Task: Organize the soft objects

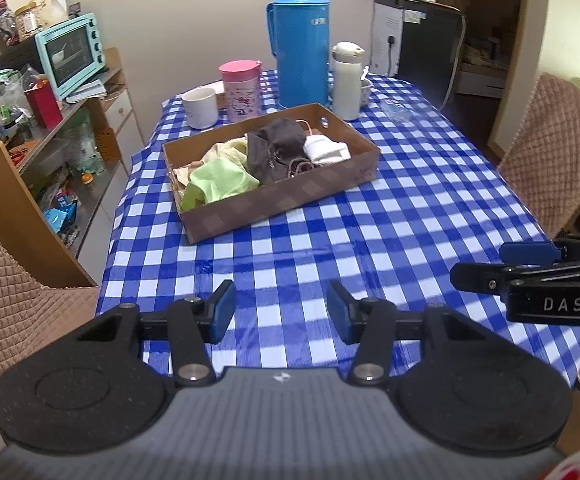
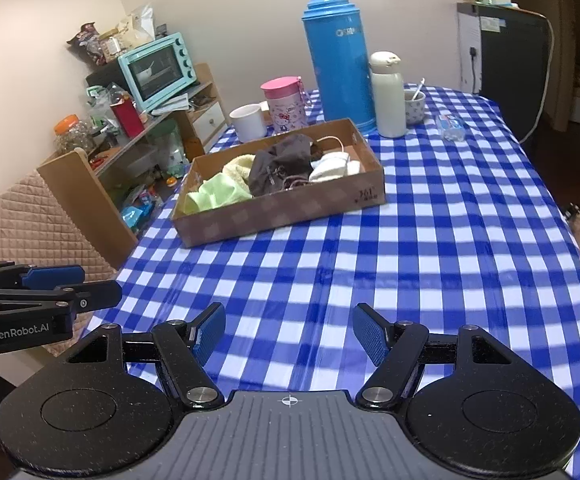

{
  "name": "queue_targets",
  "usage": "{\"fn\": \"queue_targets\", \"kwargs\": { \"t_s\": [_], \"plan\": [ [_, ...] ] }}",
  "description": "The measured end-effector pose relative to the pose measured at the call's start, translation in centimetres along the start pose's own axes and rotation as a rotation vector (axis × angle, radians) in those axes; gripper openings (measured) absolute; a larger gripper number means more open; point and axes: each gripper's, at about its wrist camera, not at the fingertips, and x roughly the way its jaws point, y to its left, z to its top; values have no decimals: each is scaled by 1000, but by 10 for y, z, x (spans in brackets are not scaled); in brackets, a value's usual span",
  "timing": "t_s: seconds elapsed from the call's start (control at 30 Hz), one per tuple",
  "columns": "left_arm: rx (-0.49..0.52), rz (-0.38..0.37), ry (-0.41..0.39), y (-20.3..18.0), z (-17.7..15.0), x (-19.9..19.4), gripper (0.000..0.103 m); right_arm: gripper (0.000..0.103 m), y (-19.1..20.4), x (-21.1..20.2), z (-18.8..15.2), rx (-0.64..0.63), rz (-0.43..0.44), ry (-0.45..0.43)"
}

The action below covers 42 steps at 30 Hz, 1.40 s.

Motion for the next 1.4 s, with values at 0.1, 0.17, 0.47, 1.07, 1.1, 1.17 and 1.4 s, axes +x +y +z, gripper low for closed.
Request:
{"fn": "queue_targets", "kwargs": {
  "t_s": [0.1,0.17,0.47,1.07,1.1,1.17,1.4],
  "plan": [
    [15,-13,3,4,-9,-9,47,70,9,-9,-10,14,-24,-2],
    [21,-26,4,6,-16,-15,47,70,15,-14,-16,22,-32,-4],
    [59,-75,0,14,-43,-43,47,70,44,-38,-43,41,-64,-18],
    [66,-134,18,26,-84,-71,47,70,79,-59,-82,55,-97,-3],
    [66,-135,19,26,-85,-71,47,70,80,-59,-84,56,-96,-2],
    [65,-136,19,27,-88,-72,47,70,81,-59,-86,56,-97,1],
    [68,-143,10,25,-90,-75,47,70,83,-60,-88,53,-102,-3]
  ]
}}
